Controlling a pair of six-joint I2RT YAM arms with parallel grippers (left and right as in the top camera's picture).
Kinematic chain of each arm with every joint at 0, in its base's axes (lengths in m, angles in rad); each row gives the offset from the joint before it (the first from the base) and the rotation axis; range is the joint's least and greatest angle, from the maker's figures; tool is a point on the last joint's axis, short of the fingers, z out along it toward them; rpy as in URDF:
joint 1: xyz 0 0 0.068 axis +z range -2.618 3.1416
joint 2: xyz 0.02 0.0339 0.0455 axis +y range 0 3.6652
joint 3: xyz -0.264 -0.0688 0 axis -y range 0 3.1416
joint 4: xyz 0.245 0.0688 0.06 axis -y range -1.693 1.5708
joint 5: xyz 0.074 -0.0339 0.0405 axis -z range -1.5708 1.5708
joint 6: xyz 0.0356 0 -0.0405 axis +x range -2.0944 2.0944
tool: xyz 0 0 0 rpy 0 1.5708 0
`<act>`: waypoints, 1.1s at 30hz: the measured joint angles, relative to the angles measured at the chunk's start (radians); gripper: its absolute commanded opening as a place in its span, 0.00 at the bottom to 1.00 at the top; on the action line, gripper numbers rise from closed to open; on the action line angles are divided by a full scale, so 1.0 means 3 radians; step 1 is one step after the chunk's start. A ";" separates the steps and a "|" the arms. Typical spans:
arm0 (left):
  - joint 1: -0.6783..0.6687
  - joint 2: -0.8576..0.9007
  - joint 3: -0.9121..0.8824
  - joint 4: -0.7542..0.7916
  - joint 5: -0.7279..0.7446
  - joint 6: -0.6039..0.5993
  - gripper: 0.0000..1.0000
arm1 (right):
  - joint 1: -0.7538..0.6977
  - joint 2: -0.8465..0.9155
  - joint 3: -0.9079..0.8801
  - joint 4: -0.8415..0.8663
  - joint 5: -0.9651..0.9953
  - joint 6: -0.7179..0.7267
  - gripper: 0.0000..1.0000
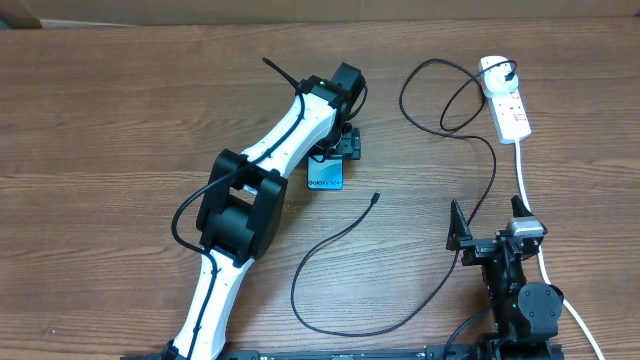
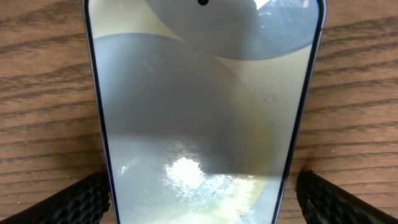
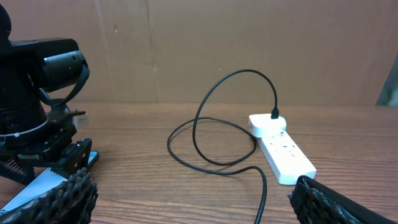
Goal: Plug charger to phone and switch on socket
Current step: 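Close the left gripper on the phone's sides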
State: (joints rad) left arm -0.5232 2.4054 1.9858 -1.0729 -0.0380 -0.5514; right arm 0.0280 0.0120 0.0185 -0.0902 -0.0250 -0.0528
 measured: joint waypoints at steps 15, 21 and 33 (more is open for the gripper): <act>0.0004 0.0006 0.0013 -0.0046 0.0011 -0.0112 0.90 | 0.0000 0.0000 0.0000 -0.0001 0.0000 0.0000 1.00; 0.0004 0.0006 0.0013 -0.0056 0.0013 -0.0151 0.89 | 0.0000 0.0000 0.0000 -0.0001 0.0001 0.0000 1.00; 0.0004 0.0006 0.0015 -0.0076 0.0009 -0.0172 0.89 | 0.0000 0.0000 0.0000 0.0001 0.0001 0.0000 1.00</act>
State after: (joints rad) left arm -0.5220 2.4073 1.9903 -1.0958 -0.0353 -0.6029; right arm 0.0280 0.0120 0.0185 -0.0898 -0.0246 -0.0528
